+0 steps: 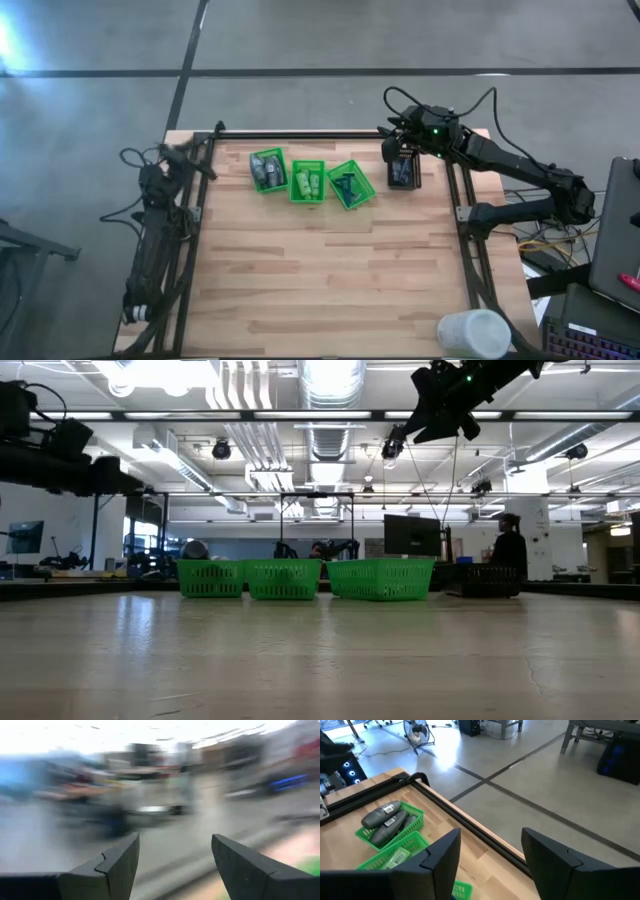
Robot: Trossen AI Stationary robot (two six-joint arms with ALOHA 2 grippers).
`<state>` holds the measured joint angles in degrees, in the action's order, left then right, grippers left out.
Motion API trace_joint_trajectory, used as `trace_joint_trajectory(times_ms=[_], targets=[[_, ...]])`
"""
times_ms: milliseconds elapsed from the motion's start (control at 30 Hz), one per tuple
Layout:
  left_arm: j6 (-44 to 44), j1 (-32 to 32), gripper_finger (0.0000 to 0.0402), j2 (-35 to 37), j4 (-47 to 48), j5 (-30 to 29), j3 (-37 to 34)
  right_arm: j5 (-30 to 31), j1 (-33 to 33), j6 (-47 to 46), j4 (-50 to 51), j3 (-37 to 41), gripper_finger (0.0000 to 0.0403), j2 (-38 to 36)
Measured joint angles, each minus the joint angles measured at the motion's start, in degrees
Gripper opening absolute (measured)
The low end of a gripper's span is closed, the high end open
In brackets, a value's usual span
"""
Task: Pick & Place Travel size toiletries
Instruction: Return to Home Position
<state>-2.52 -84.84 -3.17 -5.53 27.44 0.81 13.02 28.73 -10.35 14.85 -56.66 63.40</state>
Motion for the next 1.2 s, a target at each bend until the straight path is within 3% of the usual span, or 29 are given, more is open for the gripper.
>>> trace_joint_trajectory(times_ms=[133, 200, 267, 333, 500, 700, 1200], targets=[[-19.3, 0.0, 0.0252, 0.4, 0.1, -22.9, 0.5, 0.0, 0.0, 0.0, 0.0, 0.0, 0.0212, 0.0], [-23.8, 0.0, 0.0252, 0.4, 2.6, -32.8, 0.5, 0.0, 0.0, 0.0, 0.0, 0.0, 0.0214, 0.0], [-25.5, 0.0, 0.0252, 0.4, 4.6, -39.1, 0.5, 0.0, 0.0, 0.0, 0.0, 0.0, 0.0217, 0.0], [-26.1, -0.1, 0.0252, 0.3, 4.3, -41.6, 0.3, 0.0, 0.0, 0.0, 0.0, 0.0, 0.0219, 0.0], [-24.3, 0.0, 0.0252, 0.9, 2.9, -37.0, -0.3, 0.0, 0.0, 0.0, 0.0, 0.0, 0.0227, 0.0], [-20.1, -0.1, 0.0252, 2.3, 4.0, -20.3, -0.3, 0.1, 0.0, -0.1, 0.0, 0.0, 0.0242, 0.0], [-19.5, -0.1, 0.0252, 0.9, 4.5, -21.9, -0.4, 0.1, 0.0, -1.3, 0.0, 0.0, 0.0286, 0.0]])
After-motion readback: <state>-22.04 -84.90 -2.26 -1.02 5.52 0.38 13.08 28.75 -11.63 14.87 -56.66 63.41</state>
